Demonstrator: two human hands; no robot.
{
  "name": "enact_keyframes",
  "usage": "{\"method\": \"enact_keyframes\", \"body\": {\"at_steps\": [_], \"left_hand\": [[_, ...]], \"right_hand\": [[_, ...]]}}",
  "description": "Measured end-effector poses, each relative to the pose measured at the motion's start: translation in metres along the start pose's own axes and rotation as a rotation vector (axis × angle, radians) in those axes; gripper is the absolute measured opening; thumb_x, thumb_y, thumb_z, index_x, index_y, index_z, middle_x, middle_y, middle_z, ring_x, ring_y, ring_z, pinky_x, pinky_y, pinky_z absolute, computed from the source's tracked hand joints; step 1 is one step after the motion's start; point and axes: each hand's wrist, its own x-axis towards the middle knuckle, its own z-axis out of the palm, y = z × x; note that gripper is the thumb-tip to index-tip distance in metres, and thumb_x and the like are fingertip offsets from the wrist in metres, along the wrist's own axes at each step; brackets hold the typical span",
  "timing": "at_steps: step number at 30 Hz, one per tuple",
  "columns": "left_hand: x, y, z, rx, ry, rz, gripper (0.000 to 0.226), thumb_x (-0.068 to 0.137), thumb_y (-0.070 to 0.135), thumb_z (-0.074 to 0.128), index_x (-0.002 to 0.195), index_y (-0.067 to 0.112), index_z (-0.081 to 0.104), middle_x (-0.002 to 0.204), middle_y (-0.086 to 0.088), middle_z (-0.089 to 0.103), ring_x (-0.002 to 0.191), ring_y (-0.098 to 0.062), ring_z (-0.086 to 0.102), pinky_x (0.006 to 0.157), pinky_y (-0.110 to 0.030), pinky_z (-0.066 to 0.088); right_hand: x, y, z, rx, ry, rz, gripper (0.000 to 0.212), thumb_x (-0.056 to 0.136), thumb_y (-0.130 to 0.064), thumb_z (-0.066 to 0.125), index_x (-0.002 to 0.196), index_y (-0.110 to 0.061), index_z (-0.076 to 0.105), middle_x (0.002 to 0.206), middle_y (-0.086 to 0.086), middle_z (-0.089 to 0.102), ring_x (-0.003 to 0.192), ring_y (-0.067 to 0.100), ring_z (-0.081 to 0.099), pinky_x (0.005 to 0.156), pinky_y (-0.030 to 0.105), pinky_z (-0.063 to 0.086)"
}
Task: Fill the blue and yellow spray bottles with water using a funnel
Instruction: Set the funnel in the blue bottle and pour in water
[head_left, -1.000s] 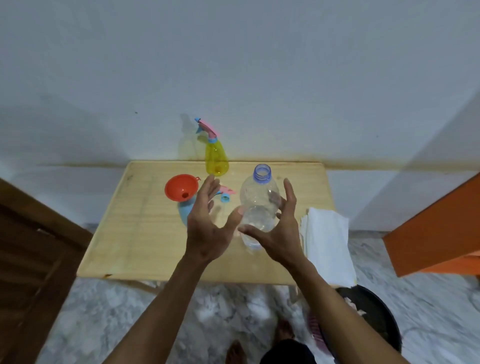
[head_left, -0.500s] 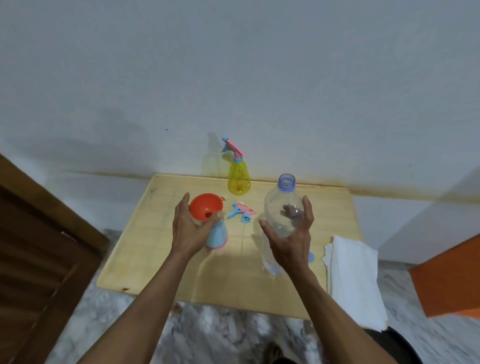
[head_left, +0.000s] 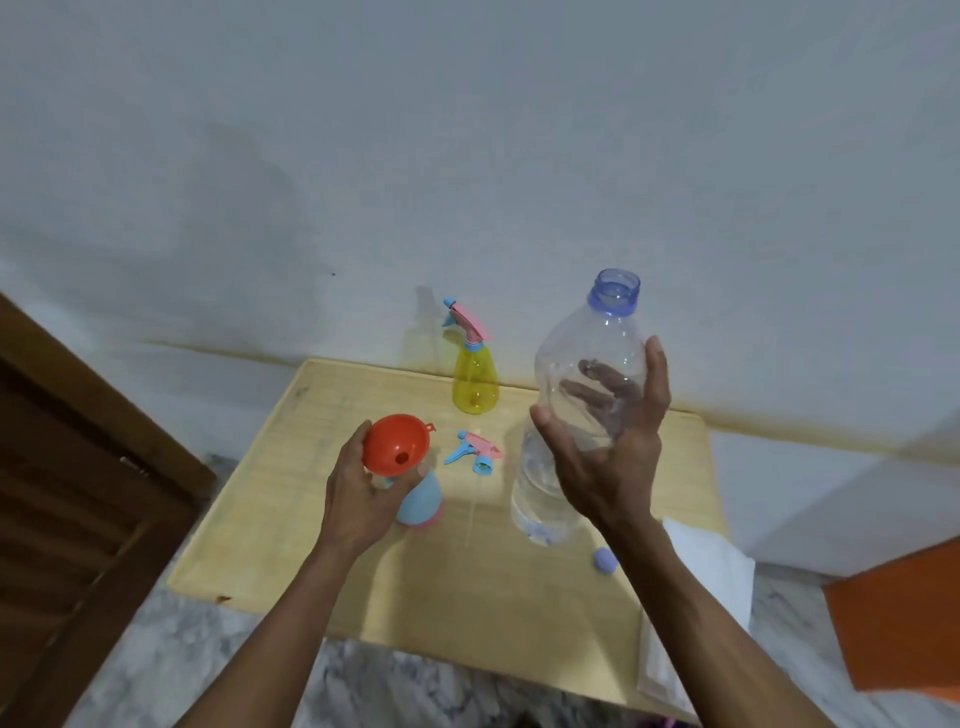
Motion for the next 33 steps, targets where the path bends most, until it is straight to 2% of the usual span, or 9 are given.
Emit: {"method": "enact_keyframes", "body": {"at_steps": [2,5,9,15,20,24,29,31,33], "left_hand": [[0.0,0.0,0.001,-0.001,0.005,0.007,0.105,0.06,0.061,0.082,0.148,0.025,0.037,0.14,0.005,0.048,0.127,-0.019,0.051,0.103,-0.047,0.049],[0.0,-0.002,0.001,-0.001,0.018,0.015,0.097,0.066,0.05,0.087,0.147,0.025,0.038,0.14,0.004,0.05,0.125,-0.017,0.052,0.102,-0.046,0.049],[-0.002,0.0,-0.001,-0.027,0.014,-0.001,0.103,0.058,0.062,0.081,0.145,0.026,0.041,0.137,0.004,0.053,0.121,-0.016,0.054,0.101,-0.042,0.05],[0.0,-0.001,-0.007,-0.088,-0.025,-0.009,0.104,0.052,0.061,0.081,0.143,0.027,0.044,0.133,0.005,0.056,0.118,-0.016,0.057,0.098,-0.043,0.052],[0.008,-0.003,-0.01,-0.055,-0.058,0.042,0.106,0.051,0.063,0.08,0.143,0.023,0.045,0.131,0.003,0.057,0.117,-0.017,0.057,0.097,-0.042,0.053],[0.013,-0.004,-0.011,-0.023,-0.096,0.067,0.097,0.064,0.042,0.09,0.145,0.018,0.043,0.135,0.0,0.055,0.119,-0.019,0.055,0.096,-0.034,0.049],[0.015,-0.004,-0.015,-0.031,-0.124,0.067,0.096,0.065,0.038,0.091,0.146,0.018,0.043,0.135,0.001,0.055,0.121,-0.02,0.054,0.095,-0.03,0.046],[0.016,-0.003,-0.016,-0.034,-0.129,0.067,0.096,0.064,0.037,0.092,0.145,0.018,0.044,0.134,0.0,0.055,0.12,-0.021,0.055,0.094,-0.03,0.046],[0.016,-0.002,-0.017,-0.031,-0.136,0.068,0.096,0.064,0.036,0.092,0.144,0.018,0.044,0.134,0.0,0.055,0.12,-0.021,0.054,0.093,-0.03,0.047]], "right_hand": [[0.008,0.002,0.003,-0.074,-0.056,-0.083,0.106,0.072,-0.048,0.08,0.15,-0.045,0.008,0.127,-0.006,0.058,0.101,0.007,0.07,0.087,0.026,0.055],[0.019,0.007,0.008,-0.113,-0.111,-0.195,0.104,0.078,-0.038,0.085,0.151,-0.043,0.01,0.128,-0.001,0.054,0.094,0.011,0.07,0.079,0.034,0.058],[0.029,0.004,0.013,-0.169,-0.265,-0.355,0.097,0.084,-0.038,0.08,0.154,-0.052,0.015,0.119,0.01,0.056,0.086,0.018,0.069,0.069,0.046,0.06],[0.039,-0.003,0.019,-0.277,-0.582,-0.262,0.094,0.08,-0.04,0.081,0.148,-0.063,0.02,0.114,-0.005,0.055,0.082,0.004,0.068,0.075,0.042,0.059],[0.045,0.002,0.026,-0.331,-0.827,-0.193,0.085,0.081,-0.058,0.07,0.151,-0.059,0.022,0.119,-0.002,0.056,0.091,0.015,0.067,0.08,0.042,0.059],[0.046,0.006,0.029,-0.422,-0.977,-0.199,0.088,0.082,-0.049,0.076,0.15,-0.061,0.021,0.116,-0.003,0.055,0.082,0.017,0.067,0.082,0.04,0.058],[0.047,0.015,0.03,-0.523,-1.075,-0.184,0.094,0.082,-0.037,0.08,0.146,-0.068,0.017,0.113,-0.004,0.053,0.069,0.018,0.065,0.086,0.04,0.055],[0.047,0.018,0.03,-0.539,-1.096,-0.153,0.096,0.082,-0.033,0.08,0.145,-0.068,0.017,0.114,-0.002,0.054,0.076,0.019,0.065,0.089,0.041,0.053],[0.047,0.018,0.03,-0.547,-1.123,-0.151,0.097,0.081,-0.03,0.08,0.148,-0.063,0.019,0.113,-0.002,0.054,0.089,0.008,0.059,0.092,0.04,0.051]]}}
